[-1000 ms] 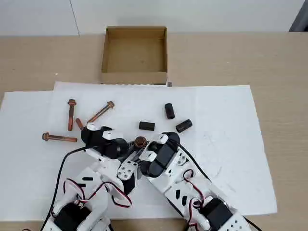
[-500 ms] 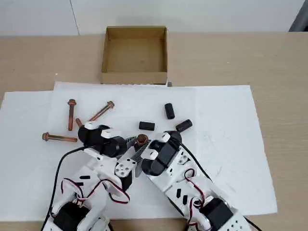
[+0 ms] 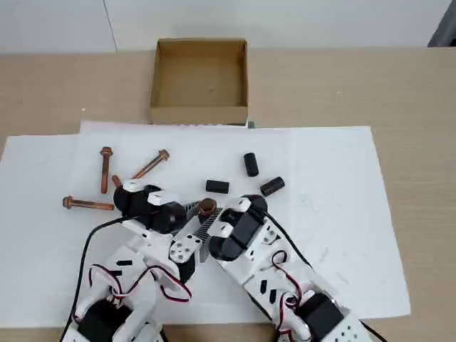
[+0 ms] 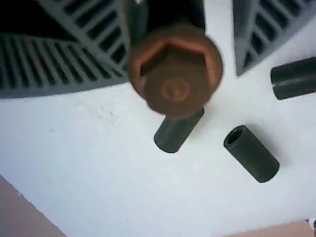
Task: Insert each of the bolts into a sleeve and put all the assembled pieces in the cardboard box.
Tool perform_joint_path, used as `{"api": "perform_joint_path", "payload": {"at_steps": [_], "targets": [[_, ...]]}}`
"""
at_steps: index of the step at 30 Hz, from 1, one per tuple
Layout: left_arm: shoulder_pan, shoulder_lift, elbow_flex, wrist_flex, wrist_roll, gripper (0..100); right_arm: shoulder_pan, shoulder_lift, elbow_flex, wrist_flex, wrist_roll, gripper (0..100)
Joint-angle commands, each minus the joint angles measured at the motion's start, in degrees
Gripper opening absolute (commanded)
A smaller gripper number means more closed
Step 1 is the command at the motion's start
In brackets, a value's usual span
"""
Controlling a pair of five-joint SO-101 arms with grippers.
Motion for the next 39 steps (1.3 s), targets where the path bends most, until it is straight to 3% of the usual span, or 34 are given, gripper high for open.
{"api": "perform_joint_path", "payload": {"at_steps": [1,15,18,21,25,29,34,39], "targets": [[0.35,-0.35,-3.3,-0.79,-0.18,12,0.22,-0.57,-0.18,-1.8,0.7,0.2],[-0.26,-0.35,-5.58,-0.97,0.7,11,0.13,-0.57,-0.18,-1.8,0.7,0.2],[-3.87,-0.35,-6.11,-1.05,0.62,9,0.22,-0.66,-0.35,-1.8,0.7,0.2],[-9.49,-0.53,-6.29,-1.23,-2.37,0,0.22,-0.66,-0.53,-1.8,0.44,0.2],[-18.81,-0.53,-6.2,-3.78,-9.41,1,0.92,-0.66,-1.14,-1.71,0.35,0.2],[-26.29,-0.26,-5.76,-3.87,-12.31,1,6.64,-0.57,-1.67,-1.54,0.26,0.2],[-30.95,-0.26,-5.49,2.29,-12.4,1,14.37,-0.22,-1.76,-1.36,0.18,0.2],[-33.05,-0.26,-5.49,6.15,-12.13,1,15.78,1.45,-6.42,0.22,-4.4,0.2]]}}
